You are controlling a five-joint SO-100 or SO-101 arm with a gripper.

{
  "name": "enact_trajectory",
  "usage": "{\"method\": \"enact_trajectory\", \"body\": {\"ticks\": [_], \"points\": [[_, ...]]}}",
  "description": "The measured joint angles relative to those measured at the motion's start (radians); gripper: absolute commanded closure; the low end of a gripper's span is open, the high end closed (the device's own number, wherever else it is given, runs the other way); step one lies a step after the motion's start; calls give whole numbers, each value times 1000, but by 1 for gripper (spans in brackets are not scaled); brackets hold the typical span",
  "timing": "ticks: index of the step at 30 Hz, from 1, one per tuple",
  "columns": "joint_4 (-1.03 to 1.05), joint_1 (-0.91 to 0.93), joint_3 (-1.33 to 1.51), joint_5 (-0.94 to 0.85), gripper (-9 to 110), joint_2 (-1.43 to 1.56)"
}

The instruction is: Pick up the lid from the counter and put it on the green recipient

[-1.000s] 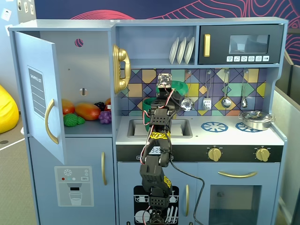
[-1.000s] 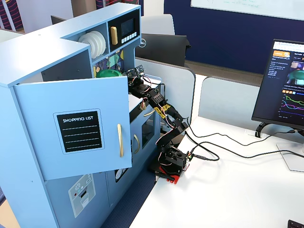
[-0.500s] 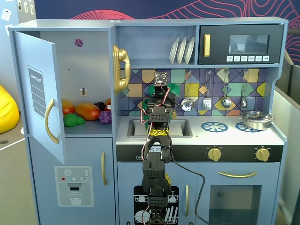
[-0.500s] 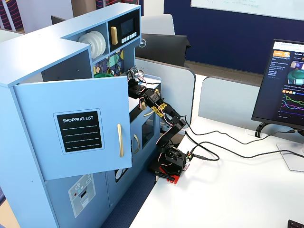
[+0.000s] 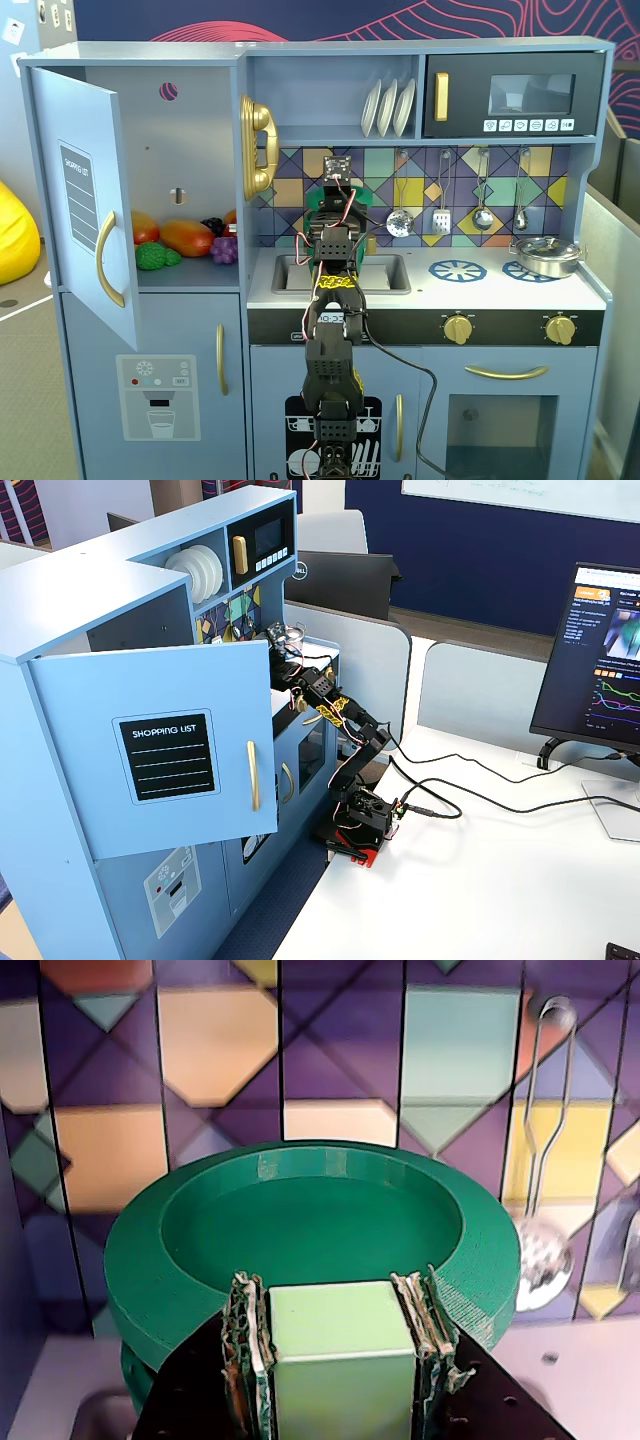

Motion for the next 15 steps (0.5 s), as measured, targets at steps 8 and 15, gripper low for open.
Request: {"method": "enact_trajectory", "body": {"ticks": [8, 15], "points": [[0, -18, 0, 0, 101, -15], [9, -12, 0, 0, 101, -25]]}}
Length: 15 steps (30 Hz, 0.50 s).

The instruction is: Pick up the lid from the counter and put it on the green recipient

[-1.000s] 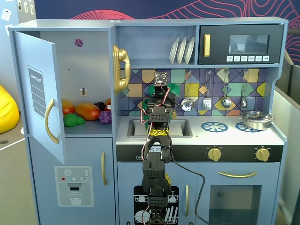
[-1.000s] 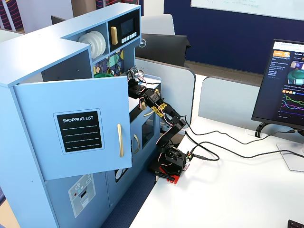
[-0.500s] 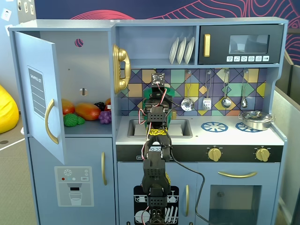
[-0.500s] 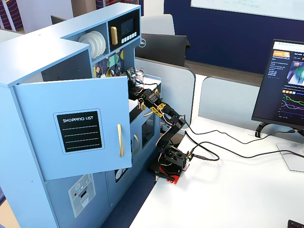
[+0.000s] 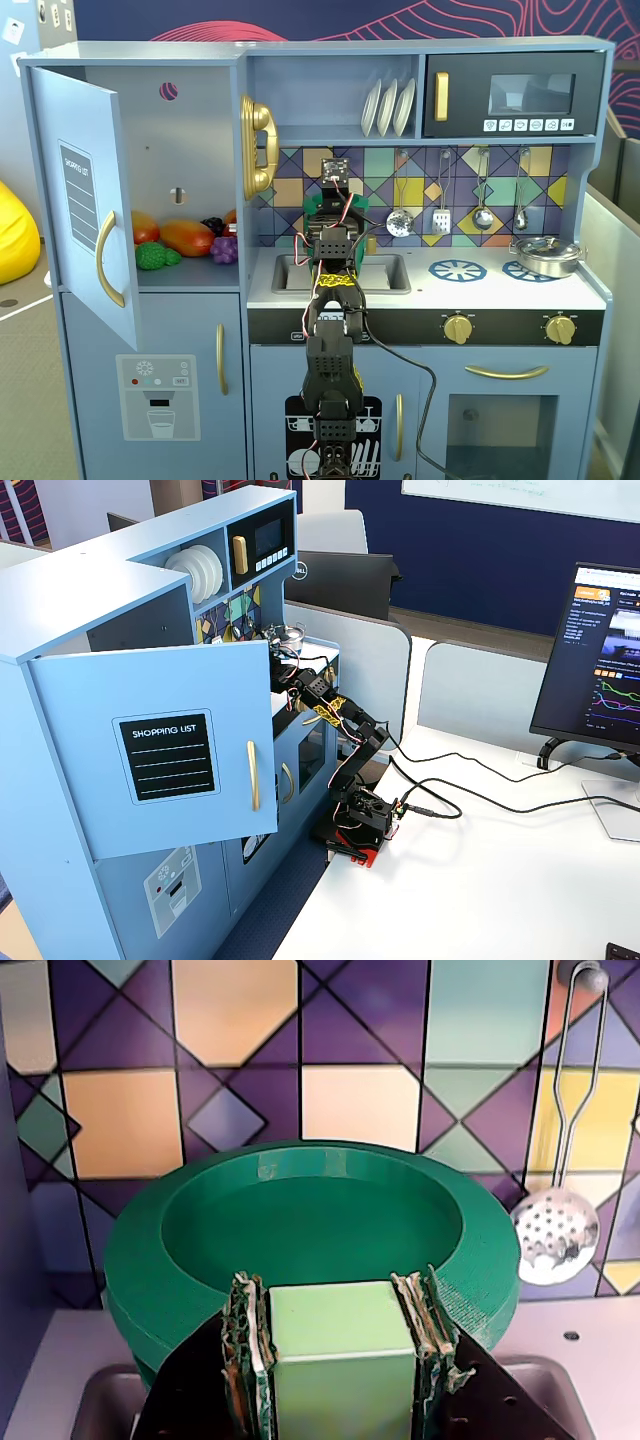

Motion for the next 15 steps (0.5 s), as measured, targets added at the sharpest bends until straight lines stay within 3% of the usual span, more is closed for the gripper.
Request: {"method": "enact_trajectory", "body": {"ticks": [15], "points": [[3, -20, 8, -31, 101, -17]]}}
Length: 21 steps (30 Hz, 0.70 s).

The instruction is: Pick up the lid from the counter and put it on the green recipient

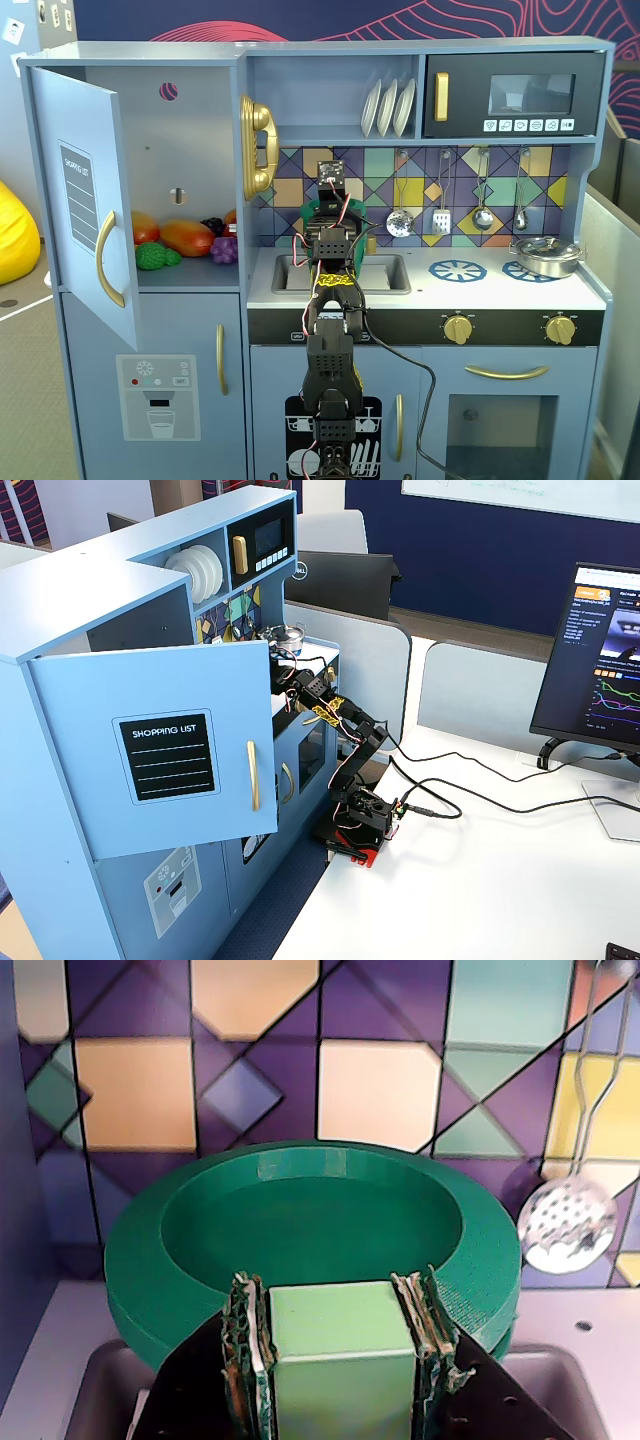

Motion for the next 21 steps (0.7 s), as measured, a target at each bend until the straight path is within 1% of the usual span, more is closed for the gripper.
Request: {"method": "enact_trajectory", "body": {"ticks": [21], "points": [[-17, 3, 49, -17, 101, 0]]}}
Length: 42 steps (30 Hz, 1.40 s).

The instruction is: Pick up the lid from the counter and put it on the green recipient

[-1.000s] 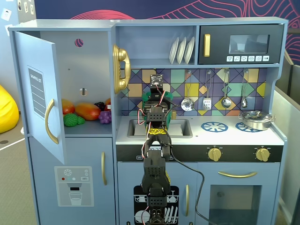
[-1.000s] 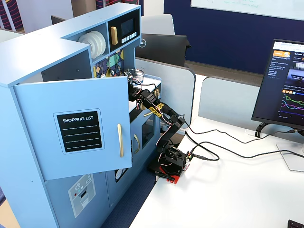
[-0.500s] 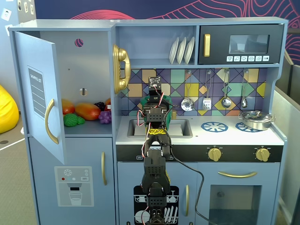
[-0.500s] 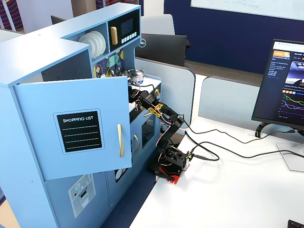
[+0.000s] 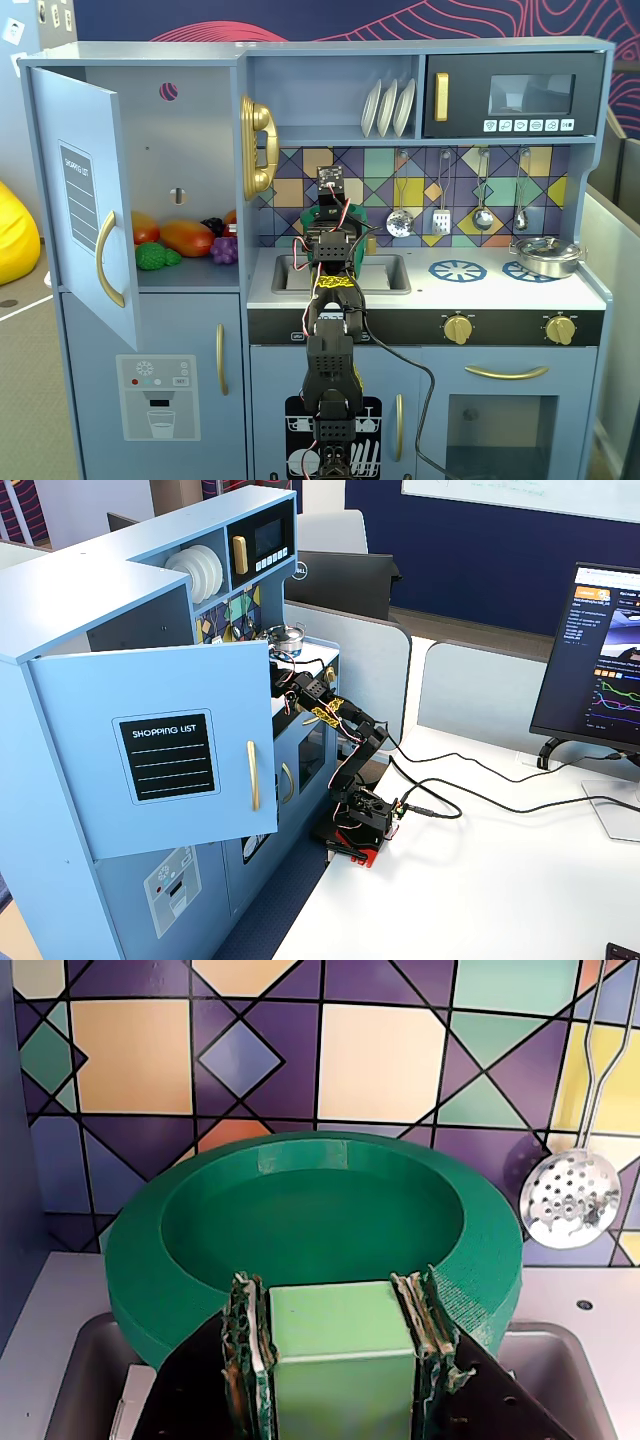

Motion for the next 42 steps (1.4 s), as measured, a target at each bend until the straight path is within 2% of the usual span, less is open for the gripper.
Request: {"method": "enact_trajectory", "body": {"ticks": [14, 21, 24, 34, 42], "points": [[9, 20, 6, 26, 101, -8], [37, 31, 11, 74, 79, 2], [40, 37, 12, 86, 74, 6], [44, 48, 14, 87, 68, 23], [118, 17, 83, 84, 70, 161]]}}
